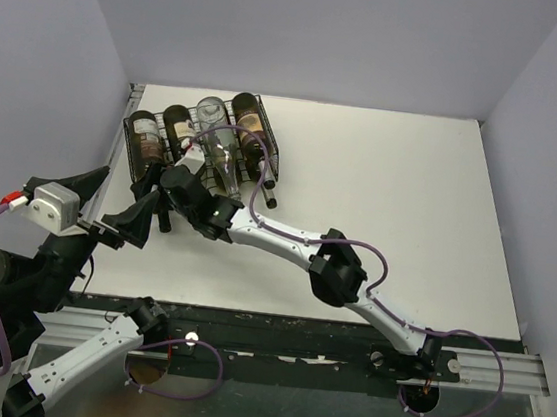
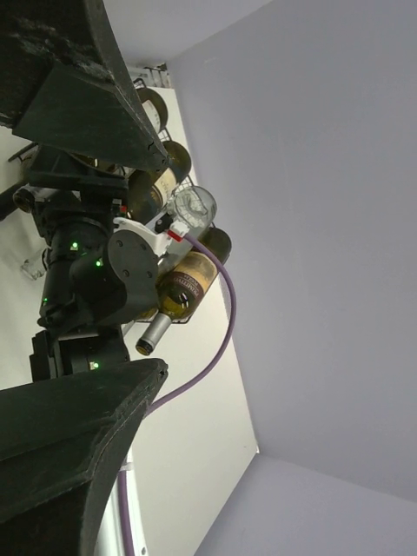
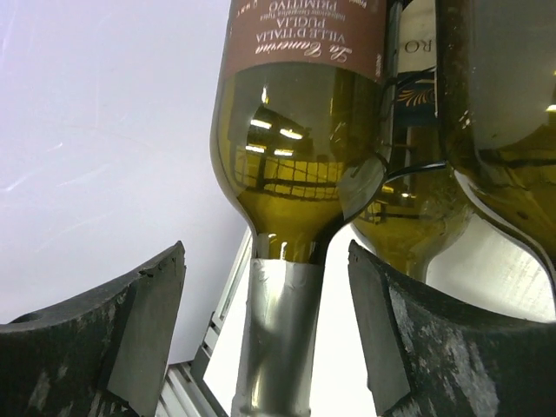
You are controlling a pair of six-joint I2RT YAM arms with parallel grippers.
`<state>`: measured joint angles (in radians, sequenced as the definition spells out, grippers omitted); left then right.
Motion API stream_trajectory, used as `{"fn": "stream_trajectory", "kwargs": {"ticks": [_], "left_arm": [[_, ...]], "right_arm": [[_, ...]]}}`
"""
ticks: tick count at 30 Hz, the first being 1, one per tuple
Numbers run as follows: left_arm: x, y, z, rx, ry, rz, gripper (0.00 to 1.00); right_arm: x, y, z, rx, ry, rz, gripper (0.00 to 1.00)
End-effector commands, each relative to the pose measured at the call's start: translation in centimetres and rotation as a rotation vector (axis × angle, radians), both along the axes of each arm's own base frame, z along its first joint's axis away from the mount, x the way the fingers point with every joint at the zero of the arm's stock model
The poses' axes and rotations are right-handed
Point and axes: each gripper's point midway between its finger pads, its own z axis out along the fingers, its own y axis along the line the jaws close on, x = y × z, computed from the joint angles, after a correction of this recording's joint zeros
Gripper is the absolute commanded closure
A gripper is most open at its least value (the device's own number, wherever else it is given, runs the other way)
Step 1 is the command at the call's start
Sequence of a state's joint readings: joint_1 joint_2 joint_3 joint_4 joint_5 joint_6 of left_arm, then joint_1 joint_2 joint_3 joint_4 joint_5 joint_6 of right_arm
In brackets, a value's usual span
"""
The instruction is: Put the wine bottle on the wine rack
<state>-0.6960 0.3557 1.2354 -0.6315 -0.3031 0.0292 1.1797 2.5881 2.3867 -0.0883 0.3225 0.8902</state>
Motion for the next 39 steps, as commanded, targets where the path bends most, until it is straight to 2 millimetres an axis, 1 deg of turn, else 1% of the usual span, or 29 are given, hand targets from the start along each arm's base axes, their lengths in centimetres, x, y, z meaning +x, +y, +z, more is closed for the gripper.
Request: {"fn": "stream_trajectory", "kwargs": {"ticks": [1, 4, 8, 12, 14, 15, 16, 19, 20, 21, 23, 24, 25, 26, 27, 28, 29, 30, 32, 34, 36, 37, 38, 39], "left_arm": [[0.1, 0.4, -0.7, 0.002, 0.021, 0.02, 0.01], [0.2, 0.3, -0.8, 0.001, 0.026, 0.02, 0.01], [0.3, 0.3, -0.8, -0.003, 0.03, 0.024, 0.01], [0.4, 0.3, -0.6, -0.015, 0.029, 0.028, 0.01], [0.4, 0.4, -0.5, -0.02, 0.025, 0.034, 0.01], [0.4, 0.5, -0.3, -0.025, 0.022, 0.036, 0.01], [0.4, 0.3, -0.2, -0.053, 0.03, 0.028, 0.01], [0.0, -0.5, -0.1, -0.055, 0.031, -0.021, 0.01], [-0.1, -0.6, 0.0, -0.063, 0.036, -0.033, 0.01], [-0.2, -0.8, -0.1, -0.068, 0.042, -0.043, 0.01], [-0.4, -1.0, 0.0, -0.074, 0.057, -0.058, 0.01], [-0.8, -1.6, -0.2, -0.049, 0.075, -0.099, 0.01], [-1.6, -2.9, -0.5, 0.009, 0.092, -0.182, 0.01], [-2.2, -4.1, -0.9, 0.051, 0.118, -0.255, 0.01], [-2.7, -4.8, -1.0, 0.061, 0.136, -0.307, 0.01], [-2.5, -5.3, -1.3, 0.046, 0.163, -0.314, 0.01], [-2.1, -5.2, -1.6, 0.029, 0.176, -0.296, 0.01], [-1.7, -5.2, -2.0, 0.023, 0.181, -0.281, 0.01], [-1.1, -4.6, -2.3, -0.015, 0.178, -0.231, 0.01], [-0.5, -4.1, -2.5, -0.048, 0.181, -0.188, 0.01], [0.1, -3.9, -2.7, -0.066, 0.199, -0.154, 0.01], [0.7, -3.8, -3.1, -0.073, 0.222, -0.129, 0.01], [1.0, -3.8, -3.3, -0.075, 0.241, -0.112, 0.01], [1.5, -4.0, -3.6, -0.075, 0.266, -0.098, 0.01]], "right_arm": [[1.3, -2.2, 3.1, -0.01, -0.021, -0.09, 0.16], [1.3, -2.4, 4.1, -0.006, -0.03, -0.096, 0.16], [1.9, -3.7, 4.8, -0.057, -0.041, -0.156, 0.16], [1.6, -4.2, 5.4, -0.06, -0.048, -0.155, 0.16], [1.3, -4.3, 6.3, -0.057, -0.064, -0.147, 0.16], [1.3, -4.5, 7.0, -0.054, -0.076, -0.147, 0.16], [1.3, -4.7, 7.6, -0.054, -0.086, -0.146, 0.16], [1.1, -5.3, 9.9, -0.037, -0.118, -0.144, 0.16], [1.1, -5.7, 10.6, -0.036, -0.129, -0.151, 0.16], [1.1, -6.2, 10.9, -0.05, -0.143, -0.154, 0.16], [1.5, -7.7, 11.5, -0.081, -0.16, -0.189, 0.14], [1.7, -8.9, 11.8, -0.096, -0.162, -0.208, 0.12], [2.1, -10.2, 12.0, -0.106, -0.153, -0.224, 0.11], [2.5, -12.0, 12.9, -0.105, -0.147, -0.242, 0.11], [2.9, -13.7, 13.3, -0.106, -0.138, -0.264, 0.1], [3.4, -15.7, 13.7, -0.104, -0.131, -0.285, 0.09], [3.6, -17.8, 13.7, -0.112, -0.122, -0.3, 0.09], [4.3, -19.8, 14.1, -0.115, -0.125, -0.319, 0.08], [5.1, -24.3, 15.0, -0.135, -0.133, -0.359, 0.06], [5.3, -28.7, 15.7, -0.172, -0.151, -0.404, 0.04], [4.7, -33.2, 17.1, -0.219, -0.18, -0.459, 0.0], [4.4, -35.1, 17.1, -0.261, -0.189, -0.482, 0.0], [3.9, -37.0, 18.0, -0.291, -0.211, -0.511, 0.0], [3.3, -38.7, 18.4, -0.333, -0.223, -0.528, 0.0]]}}
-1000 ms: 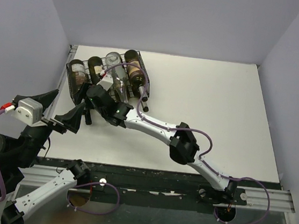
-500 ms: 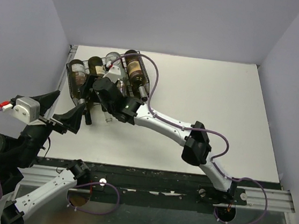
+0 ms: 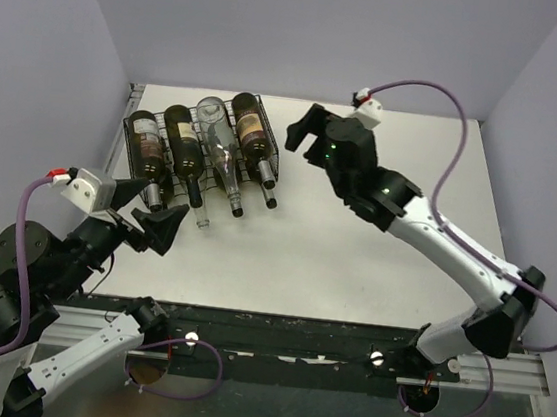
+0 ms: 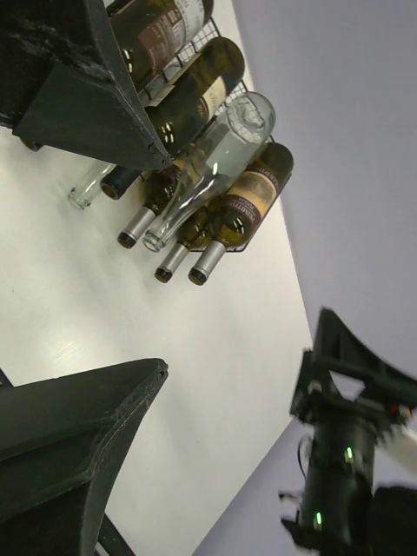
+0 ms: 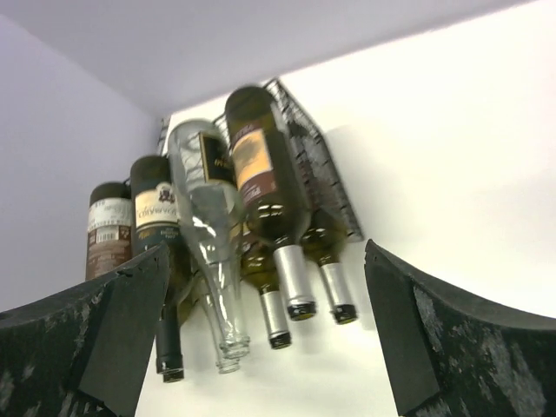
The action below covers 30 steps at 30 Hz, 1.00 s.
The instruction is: Put the wine bottle on the wine rack
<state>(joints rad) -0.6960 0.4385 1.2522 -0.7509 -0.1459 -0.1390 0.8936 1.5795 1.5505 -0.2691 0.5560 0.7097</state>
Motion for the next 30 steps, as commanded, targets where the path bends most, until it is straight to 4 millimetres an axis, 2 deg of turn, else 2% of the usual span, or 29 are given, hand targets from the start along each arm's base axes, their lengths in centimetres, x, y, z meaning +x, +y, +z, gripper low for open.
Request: {"fn": "stream_trajectory", "kwargs": {"ticks": [1, 7, 9, 11, 15, 23, 27, 30], "left_arm": [[1.8, 0.2, -0.9, -0.039, 0.097, 0.095, 0.01], [3.5, -1.3, -2.4, -0.027, 0.178, 0.105, 0.01], [3.9, -1.6, -2.5, -0.025, 0.182, 0.107, 0.01], [4.2, -1.7, -2.7, -0.022, 0.185, 0.115, 0.01], [4.5, -1.7, -3.2, -0.019, 0.2, 0.13, 0.01], [5.3, -0.8, -3.5, 0.003, 0.223, 0.206, 0.01], [5.2, -0.5, -3.2, -0.015, 0.219, 0.214, 0.01], [5.1, -0.6, -3.2, -0.016, 0.226, 0.213, 0.01]], "right_arm": [[-3.0, -7.5, 2.8, -0.191, -0.06, -0.1, 0.0], [-6.3, -16.2, 7.6, -0.386, -0.029, -0.271, 0.0], [-7.0, -18.6, 9.5, -0.402, -0.036, -0.347, 0.0], [-7.6, -20.0, 10.8, -0.408, -0.05, -0.382, 0.0], [-8.7, -20.7, 12.2, -0.385, -0.085, -0.326, 0.0], [-10.3, -20.5, 14.5, -0.275, -0.172, -0.211, 0.0], [-10.2, -20.1, 14.8, -0.261, -0.185, -0.199, 0.0], [-10.0, -19.0, 14.4, -0.254, -0.18, -0.162, 0.0]]}}
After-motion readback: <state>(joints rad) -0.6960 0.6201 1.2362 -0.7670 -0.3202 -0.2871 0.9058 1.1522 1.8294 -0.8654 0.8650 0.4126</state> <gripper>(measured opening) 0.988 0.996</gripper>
